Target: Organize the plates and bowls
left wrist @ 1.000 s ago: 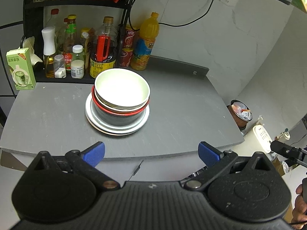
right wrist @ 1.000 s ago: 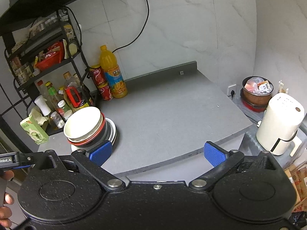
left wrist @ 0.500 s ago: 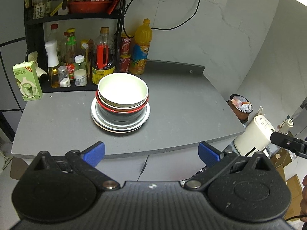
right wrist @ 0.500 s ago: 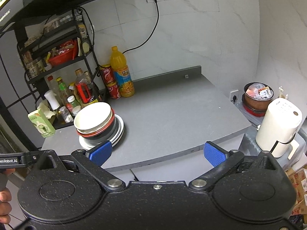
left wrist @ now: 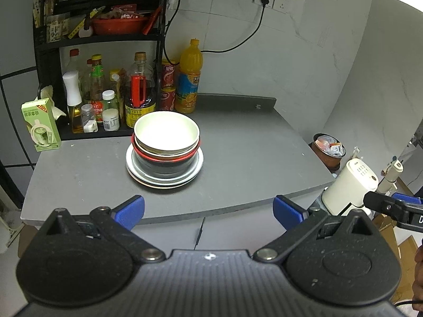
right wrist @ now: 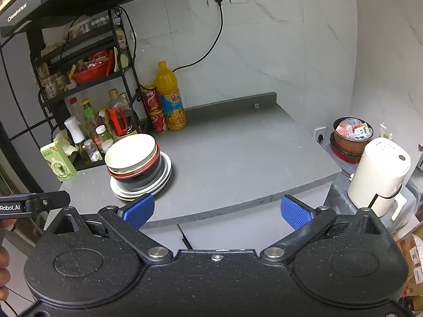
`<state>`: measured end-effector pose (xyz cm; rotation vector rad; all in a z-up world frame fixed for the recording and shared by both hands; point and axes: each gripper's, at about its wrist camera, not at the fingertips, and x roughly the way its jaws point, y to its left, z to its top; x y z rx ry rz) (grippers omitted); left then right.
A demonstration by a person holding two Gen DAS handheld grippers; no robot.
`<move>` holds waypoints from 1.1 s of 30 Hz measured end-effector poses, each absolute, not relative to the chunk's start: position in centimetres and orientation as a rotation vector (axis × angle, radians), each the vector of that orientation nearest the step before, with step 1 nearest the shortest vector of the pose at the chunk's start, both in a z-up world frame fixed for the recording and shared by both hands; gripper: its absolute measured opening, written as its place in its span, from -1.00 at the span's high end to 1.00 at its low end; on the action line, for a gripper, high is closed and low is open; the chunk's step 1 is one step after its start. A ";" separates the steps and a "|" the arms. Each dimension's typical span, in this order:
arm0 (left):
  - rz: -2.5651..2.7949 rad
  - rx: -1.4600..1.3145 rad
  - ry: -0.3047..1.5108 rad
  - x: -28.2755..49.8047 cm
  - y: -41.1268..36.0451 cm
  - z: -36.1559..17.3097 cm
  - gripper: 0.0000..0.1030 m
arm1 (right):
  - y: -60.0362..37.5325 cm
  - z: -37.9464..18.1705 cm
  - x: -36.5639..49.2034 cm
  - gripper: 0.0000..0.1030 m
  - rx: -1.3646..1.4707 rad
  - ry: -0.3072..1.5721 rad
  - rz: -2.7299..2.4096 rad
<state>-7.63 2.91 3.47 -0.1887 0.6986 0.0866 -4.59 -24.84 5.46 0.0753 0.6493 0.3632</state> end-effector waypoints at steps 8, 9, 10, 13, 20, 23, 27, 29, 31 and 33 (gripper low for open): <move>0.073 -0.183 0.701 -7.9 2.8 3.4 -0.99 | -25.1 5.6 -5.4 -1.00 0.071 0.633 0.352; 0.072 -0.183 0.700 -7.9 2.8 3.4 -0.99 | -25.1 5.7 -5.4 -1.00 0.070 0.631 0.353; 0.070 -0.184 0.698 -7.9 2.8 3.4 -0.99 | -25.2 5.7 -5.5 -1.00 0.067 0.629 0.353; 0.065 -0.185 0.694 -7.9 2.8 3.4 -0.99 | -25.1 5.8 -5.5 -1.00 0.062 0.625 0.348; 0.054 -0.181 0.688 -8.1 2.9 3.6 -0.99 | -24.8 5.8 -5.7 -1.00 0.043 0.622 0.347; 0.054 -0.183 0.688 -8.1 2.9 3.6 -0.99 | -24.7 5.8 -5.7 -1.00 0.040 0.622 0.350; 0.053 -0.177 0.687 -8.2 2.8 3.7 -0.99 | -24.7 5.8 -5.6 -1.00 0.042 0.624 0.350; 0.060 -0.170 0.687 -8.1 2.8 3.7 -0.99 | -24.7 5.8 -5.7 -1.00 0.039 0.623 0.354; 0.066 -0.177 0.691 -8.0 3.0 3.7 -0.99 | -24.6 5.7 -5.7 -1.00 0.036 0.621 0.356; 0.068 -0.181 0.690 -8.0 3.0 3.7 -0.99 | -24.6 5.7 -5.7 -1.00 0.038 0.622 0.358</move>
